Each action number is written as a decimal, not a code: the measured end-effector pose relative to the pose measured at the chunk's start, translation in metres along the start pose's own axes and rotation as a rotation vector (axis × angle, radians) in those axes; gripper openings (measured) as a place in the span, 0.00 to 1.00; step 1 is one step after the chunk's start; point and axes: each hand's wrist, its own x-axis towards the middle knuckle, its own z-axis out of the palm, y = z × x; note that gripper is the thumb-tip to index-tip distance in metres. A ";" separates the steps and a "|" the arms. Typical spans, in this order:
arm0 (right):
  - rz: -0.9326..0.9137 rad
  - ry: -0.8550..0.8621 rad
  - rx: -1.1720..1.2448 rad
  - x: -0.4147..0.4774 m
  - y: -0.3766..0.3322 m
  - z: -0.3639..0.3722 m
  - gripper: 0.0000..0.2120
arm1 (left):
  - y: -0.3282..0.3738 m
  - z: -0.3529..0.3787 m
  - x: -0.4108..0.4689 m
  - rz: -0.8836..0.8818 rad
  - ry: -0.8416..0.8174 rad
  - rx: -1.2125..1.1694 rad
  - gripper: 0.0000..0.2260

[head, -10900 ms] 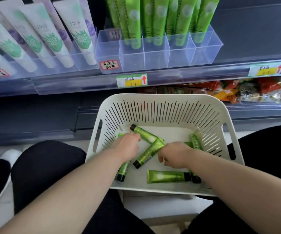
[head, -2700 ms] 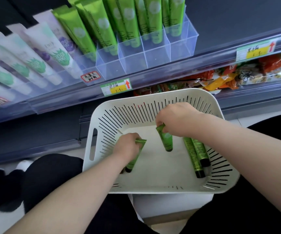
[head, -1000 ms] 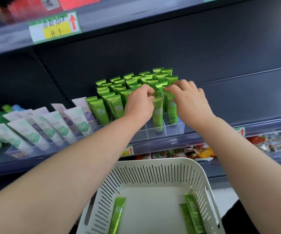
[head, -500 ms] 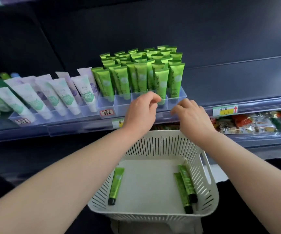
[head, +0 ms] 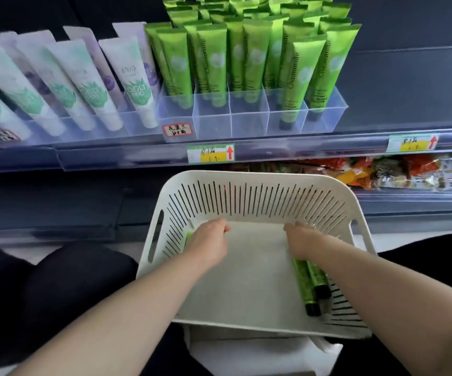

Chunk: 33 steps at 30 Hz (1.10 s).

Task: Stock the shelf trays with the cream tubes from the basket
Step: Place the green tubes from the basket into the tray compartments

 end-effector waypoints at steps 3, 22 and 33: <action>0.114 -0.086 -0.050 0.014 -0.007 0.030 0.29 | -0.022 0.007 0.004 -0.037 -0.053 0.035 0.14; -0.108 -0.024 0.437 0.013 -0.066 0.031 0.33 | -0.034 0.018 0.013 -0.093 -0.080 0.056 0.16; -0.195 0.036 0.230 0.025 -0.058 0.047 0.41 | -0.040 0.022 0.013 -0.121 -0.066 0.077 0.15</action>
